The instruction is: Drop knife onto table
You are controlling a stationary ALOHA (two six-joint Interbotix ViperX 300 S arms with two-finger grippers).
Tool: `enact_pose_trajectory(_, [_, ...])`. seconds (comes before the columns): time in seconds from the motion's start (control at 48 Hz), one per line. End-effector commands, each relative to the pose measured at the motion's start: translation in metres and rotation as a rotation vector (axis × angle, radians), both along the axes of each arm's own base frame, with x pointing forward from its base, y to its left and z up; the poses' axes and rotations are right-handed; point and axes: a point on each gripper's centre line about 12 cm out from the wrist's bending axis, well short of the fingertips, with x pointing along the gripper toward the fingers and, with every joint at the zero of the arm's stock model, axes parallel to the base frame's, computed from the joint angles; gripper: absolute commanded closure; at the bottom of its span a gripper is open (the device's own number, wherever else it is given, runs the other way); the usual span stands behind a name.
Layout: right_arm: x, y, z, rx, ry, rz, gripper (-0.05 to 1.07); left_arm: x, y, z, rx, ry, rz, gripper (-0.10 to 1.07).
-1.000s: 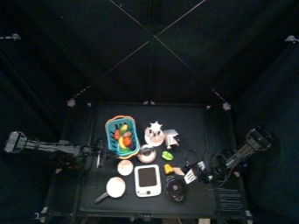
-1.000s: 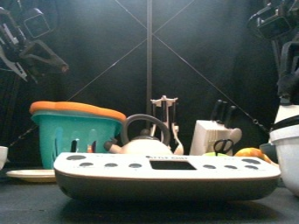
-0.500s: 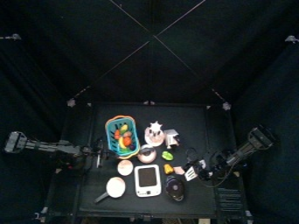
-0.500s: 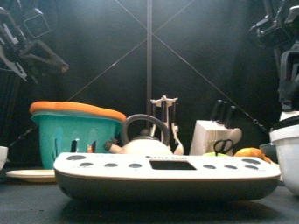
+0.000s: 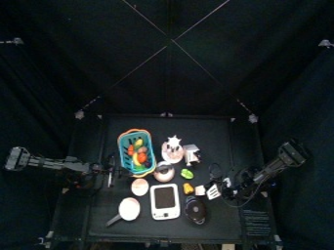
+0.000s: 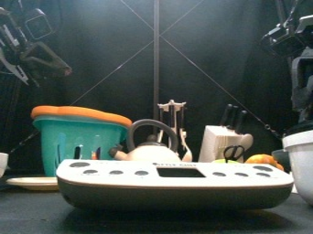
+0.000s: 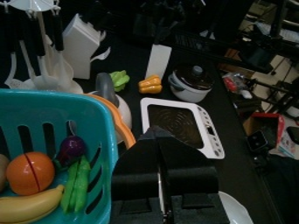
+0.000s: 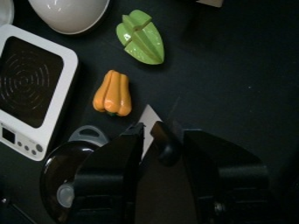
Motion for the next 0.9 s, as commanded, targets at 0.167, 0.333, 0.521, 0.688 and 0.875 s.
enact_pose_trajectory(0.167, [0.000,0.000,0.003,0.012,0.000,-0.005,0.26,0.003,0.001,0.008,-0.001,-0.021,0.004,1.00])
enact_pose_trajectory(0.333, [-0.004,-0.003,0.002,-0.001,0.020,-0.026,0.26,0.003,0.001,0.008,-0.001,-0.021,0.004,1.00])
enact_pose_trajectory(0.521, [-0.010,-0.008,0.007,-0.025,0.036,-0.053,0.26,0.004,0.001,0.008,-0.002,-0.023,0.005,1.00])
enact_pose_trajectory(0.688, [-0.013,-0.012,0.009,-0.044,0.031,-0.067,0.26,0.004,0.001,0.009,-0.001,-0.024,0.004,1.00])
enact_pose_trajectory(0.875, [-0.012,-0.012,0.007,-0.043,0.032,-0.062,0.27,0.004,0.001,0.008,-0.002,-0.023,0.005,1.00])
